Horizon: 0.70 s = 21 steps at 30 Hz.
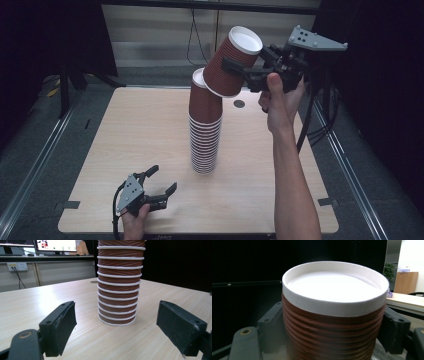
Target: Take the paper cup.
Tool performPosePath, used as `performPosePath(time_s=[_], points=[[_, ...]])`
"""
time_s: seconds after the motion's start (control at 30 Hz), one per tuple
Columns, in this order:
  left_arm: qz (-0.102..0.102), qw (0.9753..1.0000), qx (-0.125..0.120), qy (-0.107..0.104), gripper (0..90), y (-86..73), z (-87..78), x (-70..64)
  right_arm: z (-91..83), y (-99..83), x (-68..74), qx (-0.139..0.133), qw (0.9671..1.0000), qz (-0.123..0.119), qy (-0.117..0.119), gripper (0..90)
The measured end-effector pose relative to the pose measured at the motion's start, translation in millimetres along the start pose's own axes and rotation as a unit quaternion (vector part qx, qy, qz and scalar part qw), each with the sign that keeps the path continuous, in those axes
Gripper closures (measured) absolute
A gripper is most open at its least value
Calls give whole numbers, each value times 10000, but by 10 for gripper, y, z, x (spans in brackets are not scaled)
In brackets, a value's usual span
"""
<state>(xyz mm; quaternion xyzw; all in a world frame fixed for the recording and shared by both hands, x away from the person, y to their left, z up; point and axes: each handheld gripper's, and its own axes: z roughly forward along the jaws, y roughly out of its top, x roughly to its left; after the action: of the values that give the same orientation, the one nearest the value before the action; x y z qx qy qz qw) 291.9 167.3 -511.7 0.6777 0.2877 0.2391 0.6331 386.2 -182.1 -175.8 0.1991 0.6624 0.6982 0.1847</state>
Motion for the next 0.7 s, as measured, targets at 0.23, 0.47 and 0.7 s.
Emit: performPosePath(time_s=[0.23,0.47,0.7], points=[[-5,10000,8,1,156,1,2,-1,-124,49,-25,133,9996,-87,-233,206],[-13,10000,8,21,156,1,5,-2,-202,30,-44,258,9986,-165,-421,207],[-32,10000,19,46,156,2,5,-1,-305,-14,-70,337,9977,-170,-570,208]])
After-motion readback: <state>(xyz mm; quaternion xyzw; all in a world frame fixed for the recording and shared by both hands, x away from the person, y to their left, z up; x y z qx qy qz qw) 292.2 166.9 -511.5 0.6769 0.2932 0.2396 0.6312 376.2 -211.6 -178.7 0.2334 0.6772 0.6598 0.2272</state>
